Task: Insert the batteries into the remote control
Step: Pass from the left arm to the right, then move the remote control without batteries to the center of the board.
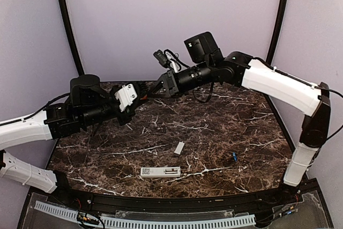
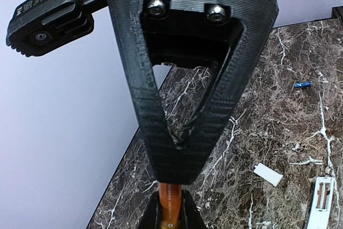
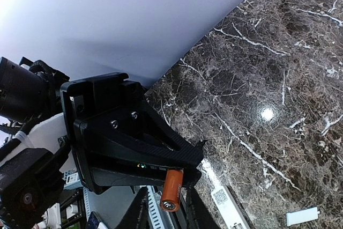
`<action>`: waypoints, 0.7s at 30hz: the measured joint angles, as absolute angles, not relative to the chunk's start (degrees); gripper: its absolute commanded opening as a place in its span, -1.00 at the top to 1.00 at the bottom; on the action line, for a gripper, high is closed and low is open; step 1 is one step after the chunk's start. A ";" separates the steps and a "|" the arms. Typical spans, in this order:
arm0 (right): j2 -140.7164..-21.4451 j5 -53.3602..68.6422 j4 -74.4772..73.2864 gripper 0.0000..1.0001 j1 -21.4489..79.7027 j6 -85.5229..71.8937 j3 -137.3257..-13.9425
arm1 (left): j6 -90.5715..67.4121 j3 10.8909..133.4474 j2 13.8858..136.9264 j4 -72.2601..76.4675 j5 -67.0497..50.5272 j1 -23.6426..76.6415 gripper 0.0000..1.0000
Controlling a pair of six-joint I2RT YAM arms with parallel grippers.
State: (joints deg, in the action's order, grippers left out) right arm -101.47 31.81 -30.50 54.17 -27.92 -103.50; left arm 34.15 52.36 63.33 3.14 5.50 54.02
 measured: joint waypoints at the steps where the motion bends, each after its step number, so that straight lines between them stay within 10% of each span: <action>1: -101.49 31.81 -30.52 0.76 54.17 -27.79 -103.50 | 34.17 52.36 63.33 3.14 5.50 54.02 1.00; 12: -102.13 30.92 -31.59 1.00 54.17 -26.57 -104.16 | 34.11 52.36 63.33 2.70 5.10 54.02 1.00; 16: -102.10 31.05 -31.90 1.00 54.17 -26.59 -103.79 | 33.34 52.36 62.76 1.19 3.68 54.02 0.18; 21: -100.90 29.98 -30.17 1.00 54.04 -27.27 -99.11 | 31.09 52.23 61.12 -1.65 -0.08 54.08 -0.19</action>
State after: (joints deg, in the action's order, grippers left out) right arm -100.90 29.98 -30.17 54.04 -27.27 -99.11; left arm 31.09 52.23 61.12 -1.65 -0.08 54.08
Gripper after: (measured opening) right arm 0.070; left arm 0.543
